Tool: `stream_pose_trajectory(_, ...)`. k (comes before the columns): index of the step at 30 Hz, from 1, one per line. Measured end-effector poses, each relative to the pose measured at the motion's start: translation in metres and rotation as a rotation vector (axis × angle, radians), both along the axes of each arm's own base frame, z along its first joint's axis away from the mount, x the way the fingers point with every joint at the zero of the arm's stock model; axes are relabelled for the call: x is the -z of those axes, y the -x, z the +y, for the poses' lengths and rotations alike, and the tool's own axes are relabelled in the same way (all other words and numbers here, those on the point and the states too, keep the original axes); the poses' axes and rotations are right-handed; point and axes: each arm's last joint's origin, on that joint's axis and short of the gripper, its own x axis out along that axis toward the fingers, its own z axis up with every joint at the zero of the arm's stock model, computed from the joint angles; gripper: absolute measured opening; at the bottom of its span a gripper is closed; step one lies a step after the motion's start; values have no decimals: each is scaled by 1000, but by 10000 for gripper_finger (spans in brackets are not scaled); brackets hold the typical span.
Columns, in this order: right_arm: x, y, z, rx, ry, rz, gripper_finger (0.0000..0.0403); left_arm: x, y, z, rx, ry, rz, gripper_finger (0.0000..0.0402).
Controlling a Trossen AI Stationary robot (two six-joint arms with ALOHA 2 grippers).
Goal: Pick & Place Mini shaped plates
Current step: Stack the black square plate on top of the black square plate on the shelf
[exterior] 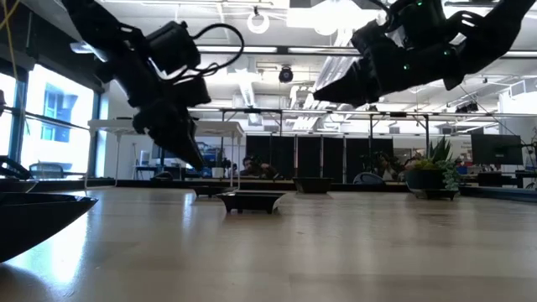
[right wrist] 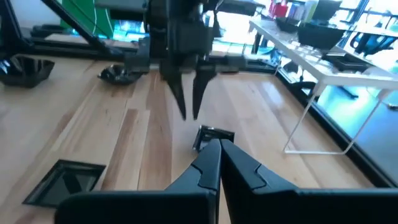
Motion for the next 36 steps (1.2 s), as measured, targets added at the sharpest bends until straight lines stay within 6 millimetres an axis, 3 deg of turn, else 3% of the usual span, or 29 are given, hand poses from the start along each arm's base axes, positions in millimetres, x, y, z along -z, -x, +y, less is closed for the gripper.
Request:
stream_pose_trajectory(13, -3, 5, 1, -1, 2, -14, 6, 23, -10, 5, 13, -98, 117, 67)
stream_pose_trajectory(24, -3, 5, 1, -2, 4, -13, 6, 22, -11, 7, -29, -160, 121, 67)
stream_pose_trajectory(36, -3, 4, 1, -2, 5, -15, 2, 22, -11, 8, 137, -327, 160, 67)
